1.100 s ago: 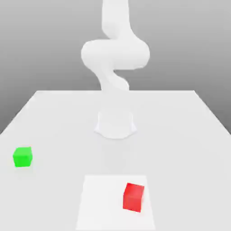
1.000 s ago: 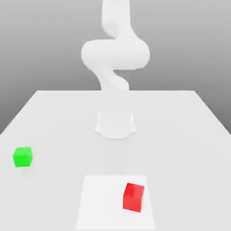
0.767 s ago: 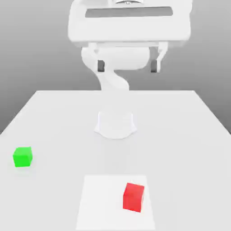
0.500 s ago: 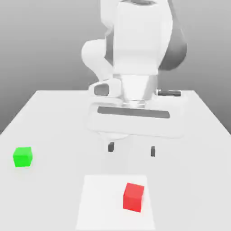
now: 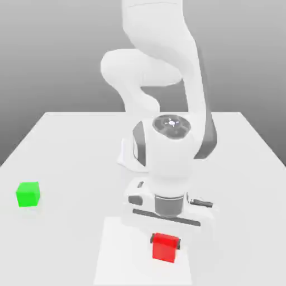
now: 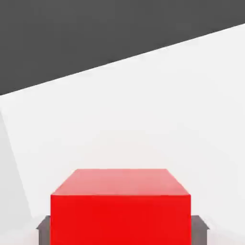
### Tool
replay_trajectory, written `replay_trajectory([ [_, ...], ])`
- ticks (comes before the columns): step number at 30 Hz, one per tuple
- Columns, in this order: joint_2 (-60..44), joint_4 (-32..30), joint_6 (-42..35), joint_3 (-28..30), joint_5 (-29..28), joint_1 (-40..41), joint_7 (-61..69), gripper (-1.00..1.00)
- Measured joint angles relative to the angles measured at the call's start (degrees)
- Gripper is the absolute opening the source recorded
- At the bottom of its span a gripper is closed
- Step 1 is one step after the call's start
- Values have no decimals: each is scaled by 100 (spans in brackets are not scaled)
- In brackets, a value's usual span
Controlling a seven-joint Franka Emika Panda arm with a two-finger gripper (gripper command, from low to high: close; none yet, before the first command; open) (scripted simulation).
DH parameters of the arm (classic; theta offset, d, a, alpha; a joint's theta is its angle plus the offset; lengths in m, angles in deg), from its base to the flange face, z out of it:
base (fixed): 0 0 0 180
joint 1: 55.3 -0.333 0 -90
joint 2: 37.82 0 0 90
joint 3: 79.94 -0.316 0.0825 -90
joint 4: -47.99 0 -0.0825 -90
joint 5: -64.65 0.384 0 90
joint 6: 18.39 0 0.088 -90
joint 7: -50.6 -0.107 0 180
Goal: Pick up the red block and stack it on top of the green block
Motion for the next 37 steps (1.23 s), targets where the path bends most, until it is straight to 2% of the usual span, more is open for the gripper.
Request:
replay_trajectory([
  [2,10,-2,-11,-5,12,3,9,-100],
  [7,919,-142,-775,-242,421,150,312,-100],
  [9,1184,-198,-982,-114,523,320,155,-100],
  [27,2137,-611,-1499,1797,462,4138,-4336,-100],
  [30,1858,-626,-1210,1899,656,4321,-4534,-100],
  [34,1067,-594,-473,1695,1186,4414,-4199,-100],
  [35,955,-589,-369,1651,1263,4442,-4145,100],
  [37,955,-589,-369,1651,1263,4442,-4145,100],
])
